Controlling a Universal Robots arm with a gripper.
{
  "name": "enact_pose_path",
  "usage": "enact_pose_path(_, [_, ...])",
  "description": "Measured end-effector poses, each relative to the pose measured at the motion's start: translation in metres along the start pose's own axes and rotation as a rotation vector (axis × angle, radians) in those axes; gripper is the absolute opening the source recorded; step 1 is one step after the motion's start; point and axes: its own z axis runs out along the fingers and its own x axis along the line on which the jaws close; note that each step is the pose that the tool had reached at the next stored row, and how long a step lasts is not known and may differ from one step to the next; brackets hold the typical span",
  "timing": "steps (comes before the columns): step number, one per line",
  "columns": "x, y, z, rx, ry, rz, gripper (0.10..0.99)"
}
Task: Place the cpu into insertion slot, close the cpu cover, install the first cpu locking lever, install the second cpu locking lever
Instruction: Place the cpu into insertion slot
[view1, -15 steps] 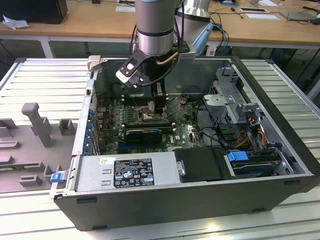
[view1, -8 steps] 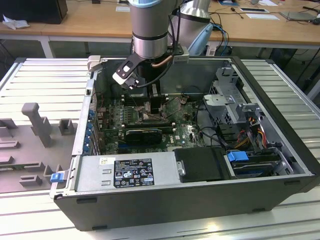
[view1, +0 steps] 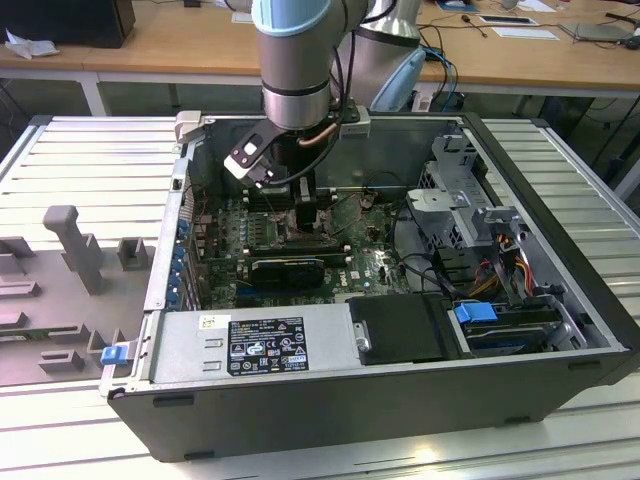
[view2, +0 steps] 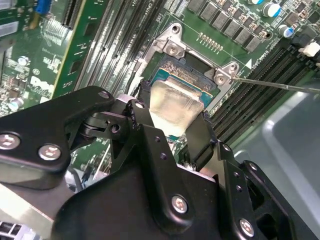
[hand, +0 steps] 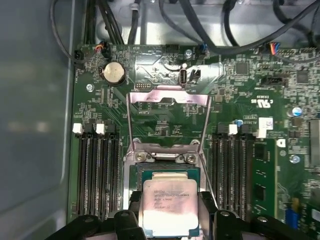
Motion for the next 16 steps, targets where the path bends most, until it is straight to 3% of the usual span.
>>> enact_pose_path(11, [0.0023, -0.0017, 0.0164, 0.000, -0.0015, 0.017, 0.525])
enact_pose_path(16, [0.0023, -0.0017, 0.0169, 0.000, -0.0015, 0.017, 0.525])
